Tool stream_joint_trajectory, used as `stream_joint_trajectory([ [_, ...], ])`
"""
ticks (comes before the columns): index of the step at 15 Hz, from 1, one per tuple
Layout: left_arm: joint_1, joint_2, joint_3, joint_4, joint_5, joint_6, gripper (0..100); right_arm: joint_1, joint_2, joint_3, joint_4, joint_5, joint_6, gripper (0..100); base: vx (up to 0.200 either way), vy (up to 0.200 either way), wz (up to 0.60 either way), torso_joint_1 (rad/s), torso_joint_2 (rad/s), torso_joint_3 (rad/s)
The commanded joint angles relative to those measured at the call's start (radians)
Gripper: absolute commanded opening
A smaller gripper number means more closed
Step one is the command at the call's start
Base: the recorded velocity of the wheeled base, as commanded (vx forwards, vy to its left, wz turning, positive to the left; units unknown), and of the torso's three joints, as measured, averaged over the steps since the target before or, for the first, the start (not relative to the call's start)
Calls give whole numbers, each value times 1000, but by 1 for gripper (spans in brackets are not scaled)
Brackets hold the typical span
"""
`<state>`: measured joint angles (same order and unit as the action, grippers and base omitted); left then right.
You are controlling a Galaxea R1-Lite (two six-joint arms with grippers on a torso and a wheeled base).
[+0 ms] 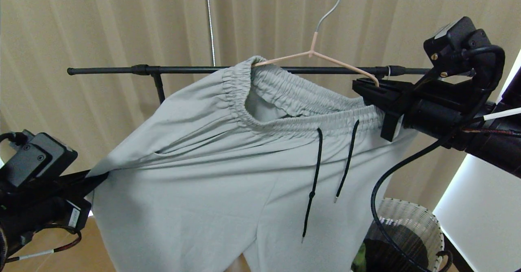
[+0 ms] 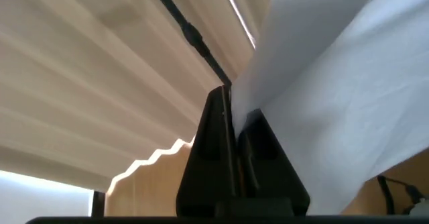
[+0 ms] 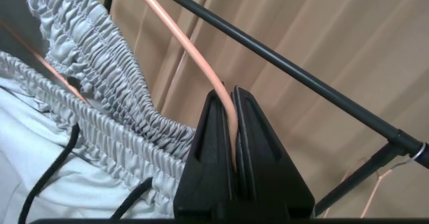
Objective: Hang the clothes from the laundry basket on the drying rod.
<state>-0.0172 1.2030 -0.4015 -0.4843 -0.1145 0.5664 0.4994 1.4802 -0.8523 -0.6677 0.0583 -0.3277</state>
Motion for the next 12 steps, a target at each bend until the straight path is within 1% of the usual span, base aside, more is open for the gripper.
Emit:
stream_joint_trajectory([
  [1,-3,-11,1,0,-4,-2,100,1,2,-4,0,2,-1,0,0,0,0,0,0,0],
  [2,-4,-16,4,0,-5,-6,100,1,3,-4,0,0,-1,0,0,0,0,0,0,0],
  [3,-18,-25,4,0,-24,-26,100,1,5,-4,2,-2,-2,0,0,0,0,0,0,0],
  [4,-40,-43,0,1,-47,-68,100,1,3,1,3,-3,-2,0,0,0,0,0,0,0],
  [5,-58,-60,-5,1,-48,-100,100,-1,3,3,8,-8,-4,0,0,0,0,0,0,0],
  [6,-86,-82,-13,3,-48,-129,100,-2,-1,6,42,-25,-4,0,0,0,0,0,0,0],
  [8,-104,-126,-16,4,-48,-157,100,-2,-15,7,97,-58,-4,0,0,0,0,0,0,0],
  [10,-170,-227,-23,13,-51,-229,100,-2,-37,22,163,-114,-4,0,0,0,0,0,0,0],
  [11,-190,-272,-43,53,-51,-246,100,-2,-49,38,194,-132,-4,0,0,0,0,0,0,0],
  [12,-190,-293,-74,118,-51,-249,100,-2,-61,50,221,-152,-4,0,0,0,0,0,0,0],
])
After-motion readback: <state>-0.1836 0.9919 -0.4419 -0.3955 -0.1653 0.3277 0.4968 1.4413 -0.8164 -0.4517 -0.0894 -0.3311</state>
